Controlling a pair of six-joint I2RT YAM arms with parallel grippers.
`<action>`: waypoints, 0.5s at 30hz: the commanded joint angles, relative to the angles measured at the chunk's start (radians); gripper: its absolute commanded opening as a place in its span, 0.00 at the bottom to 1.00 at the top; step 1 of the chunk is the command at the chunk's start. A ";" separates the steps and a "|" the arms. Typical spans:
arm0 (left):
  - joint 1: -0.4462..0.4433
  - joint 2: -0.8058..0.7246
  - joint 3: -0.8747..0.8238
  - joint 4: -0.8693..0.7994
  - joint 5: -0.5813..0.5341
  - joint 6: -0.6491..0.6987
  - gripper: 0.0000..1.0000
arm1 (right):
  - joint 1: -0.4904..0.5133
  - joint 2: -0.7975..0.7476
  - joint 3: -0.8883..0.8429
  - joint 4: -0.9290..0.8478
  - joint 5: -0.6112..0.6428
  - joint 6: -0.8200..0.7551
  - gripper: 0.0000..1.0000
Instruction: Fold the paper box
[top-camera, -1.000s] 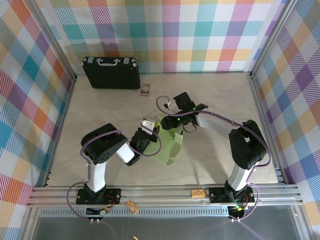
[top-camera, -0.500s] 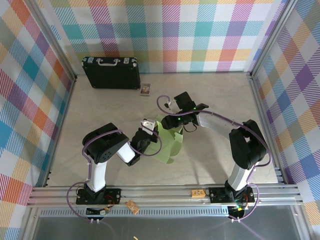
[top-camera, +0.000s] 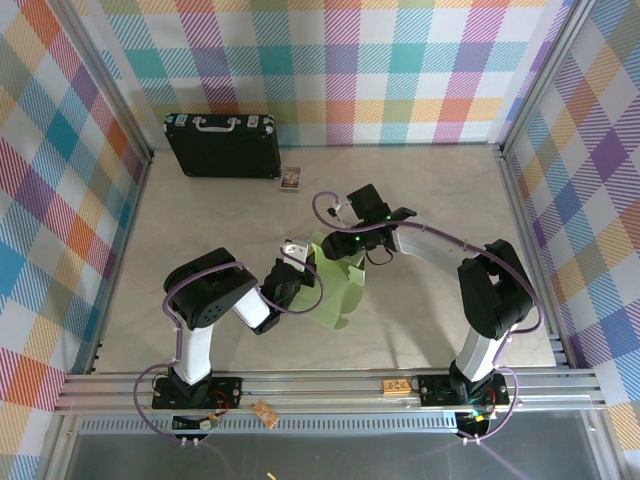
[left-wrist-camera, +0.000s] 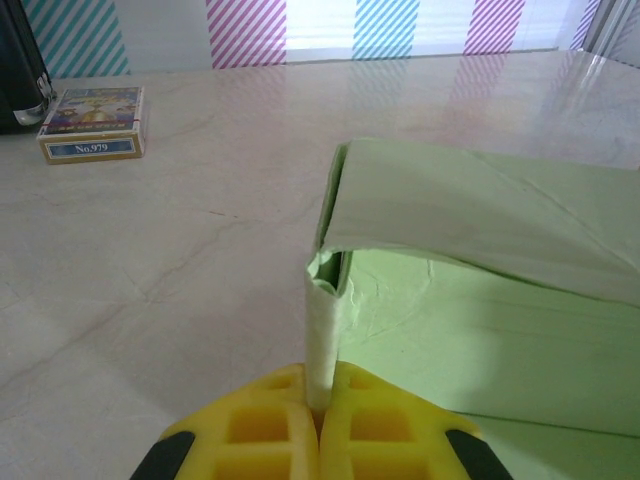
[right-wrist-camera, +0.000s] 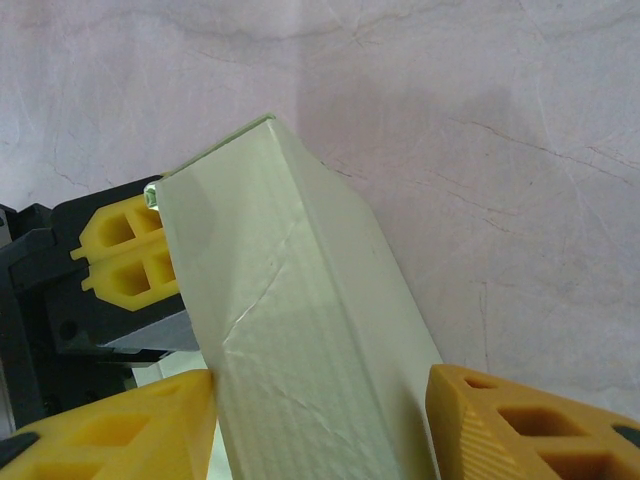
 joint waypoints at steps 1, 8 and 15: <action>-0.004 -0.028 -0.010 -0.011 -0.030 -0.044 0.00 | 0.005 0.008 -0.016 -0.021 -0.014 0.012 0.57; -0.005 -0.029 -0.016 -0.026 -0.061 -0.038 0.02 | 0.005 0.014 -0.017 -0.017 -0.011 0.012 0.57; -0.005 -0.037 -0.012 -0.054 -0.049 -0.032 0.14 | 0.005 0.019 -0.016 -0.019 -0.010 0.012 0.57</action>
